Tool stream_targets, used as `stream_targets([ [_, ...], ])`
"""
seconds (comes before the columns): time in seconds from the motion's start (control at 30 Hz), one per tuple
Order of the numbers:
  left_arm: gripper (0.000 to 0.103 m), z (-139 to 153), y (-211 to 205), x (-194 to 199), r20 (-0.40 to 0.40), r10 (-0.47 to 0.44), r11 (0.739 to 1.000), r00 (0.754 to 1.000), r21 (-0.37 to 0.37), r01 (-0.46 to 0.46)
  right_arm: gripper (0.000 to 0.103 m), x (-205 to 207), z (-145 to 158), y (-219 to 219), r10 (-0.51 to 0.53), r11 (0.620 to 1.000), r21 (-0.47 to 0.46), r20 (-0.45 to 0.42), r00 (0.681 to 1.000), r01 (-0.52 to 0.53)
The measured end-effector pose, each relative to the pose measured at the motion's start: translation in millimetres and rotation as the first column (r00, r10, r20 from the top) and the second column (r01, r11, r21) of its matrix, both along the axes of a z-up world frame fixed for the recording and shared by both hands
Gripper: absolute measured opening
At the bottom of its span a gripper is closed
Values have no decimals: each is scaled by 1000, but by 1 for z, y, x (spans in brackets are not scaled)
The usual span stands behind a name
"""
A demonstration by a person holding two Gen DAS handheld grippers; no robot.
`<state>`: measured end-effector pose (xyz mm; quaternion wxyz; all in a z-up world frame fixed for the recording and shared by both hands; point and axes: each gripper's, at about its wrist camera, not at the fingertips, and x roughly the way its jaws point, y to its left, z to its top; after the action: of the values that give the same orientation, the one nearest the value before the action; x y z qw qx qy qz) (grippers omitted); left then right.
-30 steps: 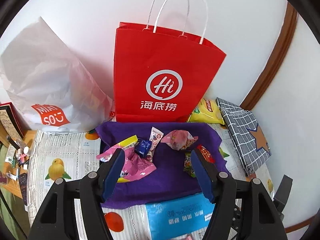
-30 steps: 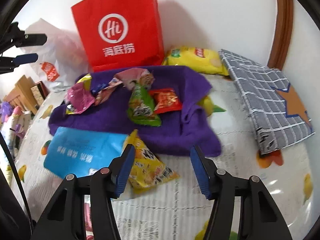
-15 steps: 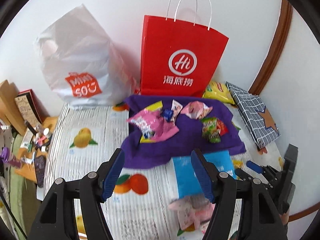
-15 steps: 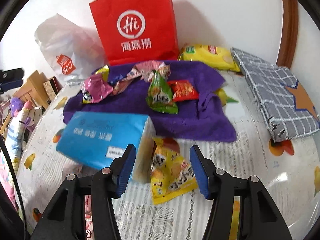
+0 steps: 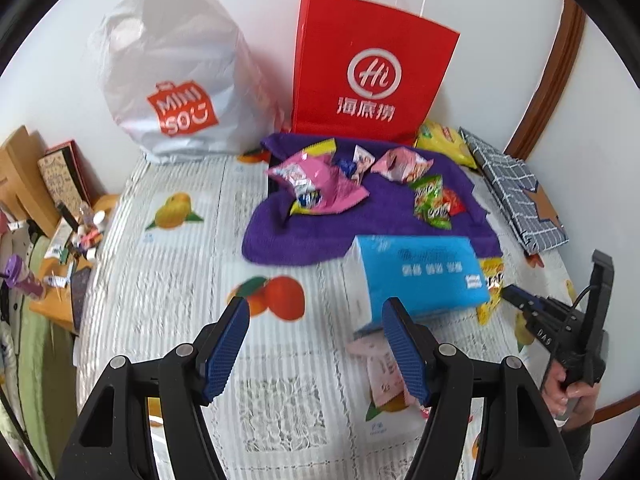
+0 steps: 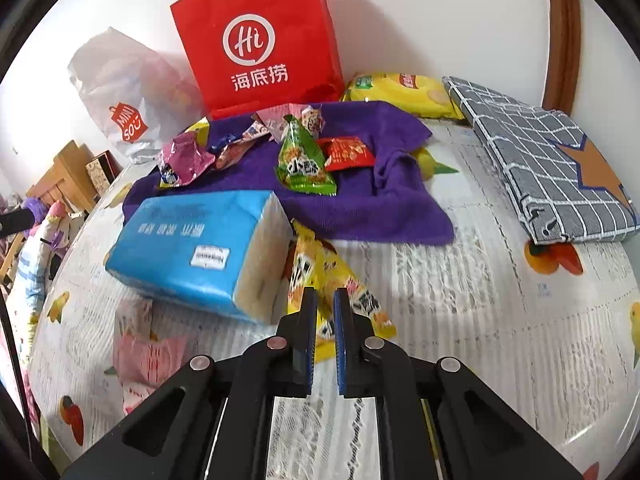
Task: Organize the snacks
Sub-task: 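Grasp the yellow triangular bag with the right tool while the left tool reaches toward pink packets, then lift the yellow triangular bag with the right tool while the left tool hovers over pink packets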
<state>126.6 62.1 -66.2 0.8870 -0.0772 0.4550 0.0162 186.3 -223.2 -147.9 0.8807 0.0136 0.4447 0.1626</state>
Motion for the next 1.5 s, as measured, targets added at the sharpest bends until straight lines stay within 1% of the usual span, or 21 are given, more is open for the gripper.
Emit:
stream_targets([
  [0.03, 67, -5, 0, -1, -11, 0, 1000, 1000, -6, 0, 17, 0, 0, 0, -2, 1000, -3, 5, 1000, 2],
  [0.07, 67, -9, -1, -2, -23, 0, 1000, 1000, -11, 0, 26, 0, 1, -1, 1, 1000, -3, 12, 1000, -1],
  [0.1, 67, -13, -2, -4, -30, -2, 1000, 1000, -14, 2, 33, 0, 2, 0, 12, 1000, 0, 26, 1000, -12],
  [0.2, 67, -20, -5, -6, -47, -14, 1000, 999, -8, 13, 42, 1, 5, 4, 32, 999, -22, 67, 997, -30],
  [0.3, 67, -24, -7, -5, -51, -18, 1000, 999, 1, 19, 44, 6, 2, 8, 48, 998, -48, 77, 996, -44],
  [0.47, 67, -27, -6, 1, -44, -27, 1000, 999, -2, 27, 45, 18, -13, 8, 66, 997, -50, 40, 997, -64],
  [0.57, 67, -30, -5, 6, -41, -27, 999, 999, -20, 26, 49, 22, -19, 7, 84, 996, -30, 19, 996, -83],
  [0.6, 67, -31, -4, 8, -41, -27, 999, 999, -27, 26, 52, 24, -21, 8, 97, 995, -30, 13, 995, -96],
  [0.7, 67, -35, -4, 15, -41, -33, 999, 999, -42, 31, 58, 28, -26, 13, 127, 990, -61, 8, 992, -126],
  [0.9, 67, -46, -11, 23, -62, -51, 998, 997, -52, 48, 59, 34, -41, 19, 131, 986, -103, -14, 991, -132],
  [0.93, 67, -50, -12, 25, -71, -55, 997, 996, -53, 52, 59, 32, -41, 19, 131, 985, -110, -1, 991, -130],
  [1.0, 67, -57, -16, 26, -89, -59, 997, 994, -51, 55, 54, 30, -40, 20, 130, 985, -118, 6, 992, -128],
  [1.17, 67, -78, -21, 24, -138, -54, 997, 989, -70, 44, 53, 22, -36, 12, 89, 987, -139, 15, 996, -86],
  [1.27, 67, -92, -27, 21, -172, -57, 997, 983, -65, 46, 53, 9, -31, 3, 57, 992, -113, 28, 998, -54],
  [1.37, 66, -100, -33, 17, -189, -56, 997, 980, -55, 46, 53, -3, -30, -3, 52, 996, -78, 14, 999, -50],
  [1.5, 66, -107, -40, 15, -195, -67, 996, 978, -65, 55, 53, -16, -37, -4, 51, 995, -91, 19, 999, -49],
])
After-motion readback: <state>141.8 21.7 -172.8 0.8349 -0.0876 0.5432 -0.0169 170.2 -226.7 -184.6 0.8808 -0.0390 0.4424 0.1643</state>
